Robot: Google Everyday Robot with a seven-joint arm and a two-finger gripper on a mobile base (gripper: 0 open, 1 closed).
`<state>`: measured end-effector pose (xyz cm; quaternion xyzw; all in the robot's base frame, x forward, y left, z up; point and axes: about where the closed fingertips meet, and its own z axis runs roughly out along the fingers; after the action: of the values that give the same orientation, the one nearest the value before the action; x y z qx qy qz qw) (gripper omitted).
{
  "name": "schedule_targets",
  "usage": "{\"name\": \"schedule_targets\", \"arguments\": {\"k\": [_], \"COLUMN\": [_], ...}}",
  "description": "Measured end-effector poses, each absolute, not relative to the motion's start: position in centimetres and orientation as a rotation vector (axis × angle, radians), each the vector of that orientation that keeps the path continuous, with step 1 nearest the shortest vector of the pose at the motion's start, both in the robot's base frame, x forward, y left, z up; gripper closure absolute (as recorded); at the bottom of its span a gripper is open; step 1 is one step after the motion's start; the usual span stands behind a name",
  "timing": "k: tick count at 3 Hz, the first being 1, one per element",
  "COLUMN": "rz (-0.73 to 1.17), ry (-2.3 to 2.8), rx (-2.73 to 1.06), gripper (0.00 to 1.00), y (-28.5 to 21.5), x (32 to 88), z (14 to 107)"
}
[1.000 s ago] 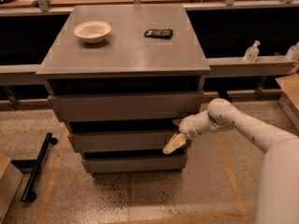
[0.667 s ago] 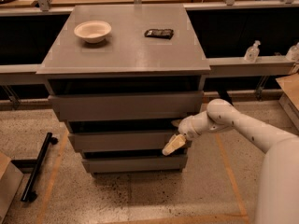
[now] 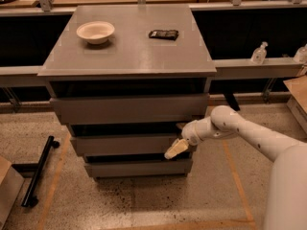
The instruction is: Open middle drawer
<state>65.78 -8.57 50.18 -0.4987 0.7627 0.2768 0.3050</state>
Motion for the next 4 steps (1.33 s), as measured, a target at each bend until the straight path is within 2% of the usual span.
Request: {"name": "schedule_targets", "arguments": {"k": [2, 3, 4], "rz": [0.738, 0.791, 0.824], "ry": [2.014, 2.05, 2.102], "rx": [-1.294, -1.256, -1.215], "gripper": [0.0, 0.18, 0.41], "y": [-8.4, -8.4, -8.9], "x": [69.2, 68.2, 66.4], "z": [47.2, 45.4, 44.5]}}
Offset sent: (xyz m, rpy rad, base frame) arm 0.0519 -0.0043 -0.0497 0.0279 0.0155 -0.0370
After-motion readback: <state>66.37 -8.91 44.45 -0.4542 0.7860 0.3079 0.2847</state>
